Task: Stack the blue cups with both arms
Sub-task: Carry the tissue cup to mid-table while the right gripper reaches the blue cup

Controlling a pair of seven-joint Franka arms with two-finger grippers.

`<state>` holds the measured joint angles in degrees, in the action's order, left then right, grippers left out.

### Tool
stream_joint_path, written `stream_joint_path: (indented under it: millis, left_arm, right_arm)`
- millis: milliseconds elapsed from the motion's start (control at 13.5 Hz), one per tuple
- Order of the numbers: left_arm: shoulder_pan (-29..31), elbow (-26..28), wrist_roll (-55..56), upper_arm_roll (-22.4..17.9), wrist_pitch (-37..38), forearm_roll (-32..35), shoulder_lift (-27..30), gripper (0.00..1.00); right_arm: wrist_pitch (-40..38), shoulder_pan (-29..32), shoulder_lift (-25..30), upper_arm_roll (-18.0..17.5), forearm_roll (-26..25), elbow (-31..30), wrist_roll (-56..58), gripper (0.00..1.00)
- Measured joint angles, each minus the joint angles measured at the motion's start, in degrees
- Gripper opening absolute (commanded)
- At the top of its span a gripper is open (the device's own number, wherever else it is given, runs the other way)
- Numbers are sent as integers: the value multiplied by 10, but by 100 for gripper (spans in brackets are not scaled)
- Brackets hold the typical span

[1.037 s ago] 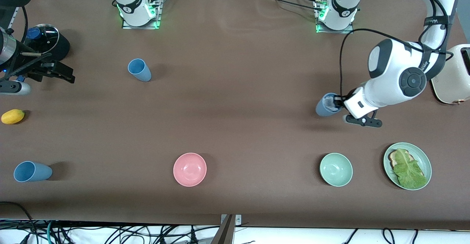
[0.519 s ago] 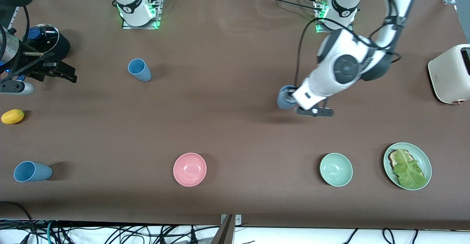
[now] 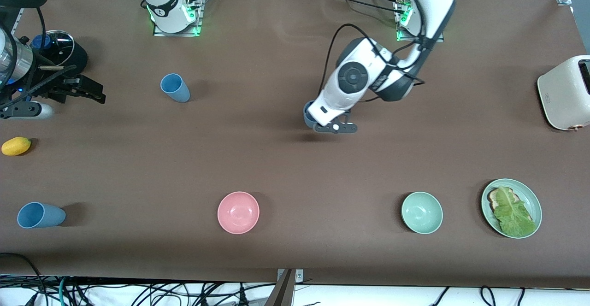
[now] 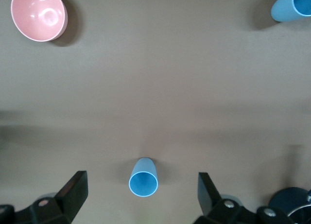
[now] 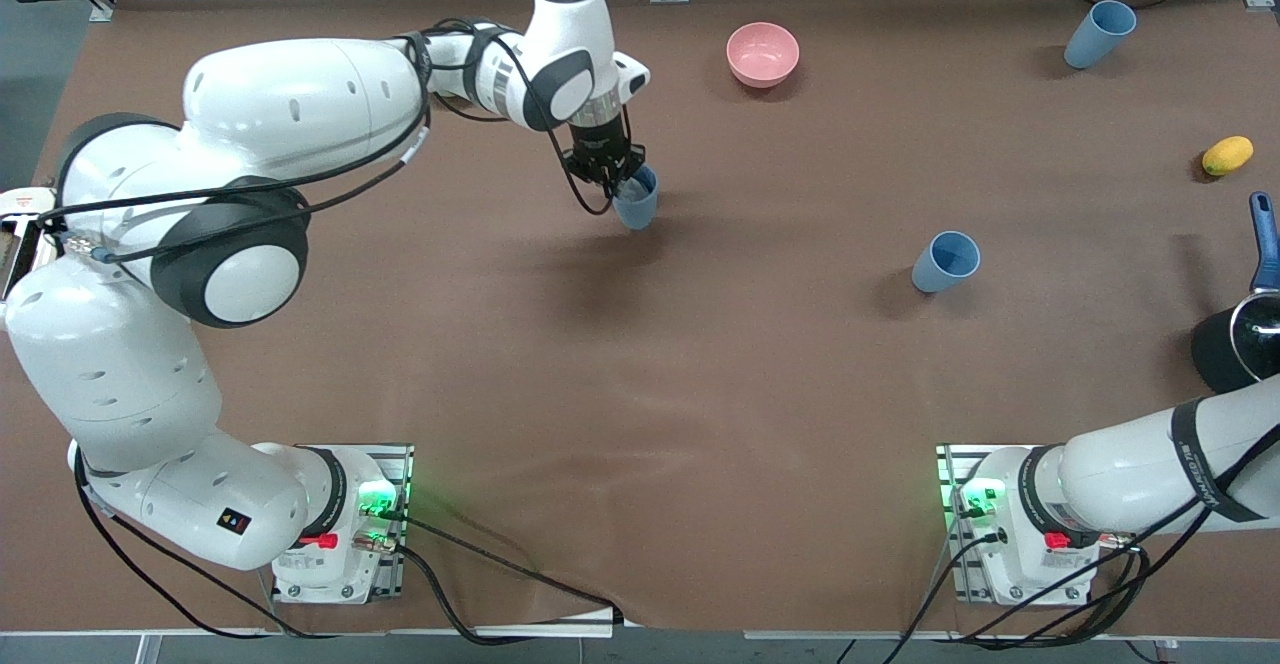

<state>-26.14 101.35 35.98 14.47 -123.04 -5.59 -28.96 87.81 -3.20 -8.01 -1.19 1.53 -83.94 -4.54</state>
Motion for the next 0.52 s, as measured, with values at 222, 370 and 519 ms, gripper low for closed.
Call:
stream_joint_path:
  millis: [222,370,519]
  left_arm:
    - [-13,0,2,0,-14,0,-21,0]
    - [-17,0,2,0,-29,0,-30,0]
    - [-17,-2,2,0,-35,0,-32,46]
  right_arm:
    - [0,-1,0,-1,5,-7,0,100]
    - [0,-1,0,-1,16,-14,-1,100]
    - [0,-1,0,-6,21,-20,-2,100]
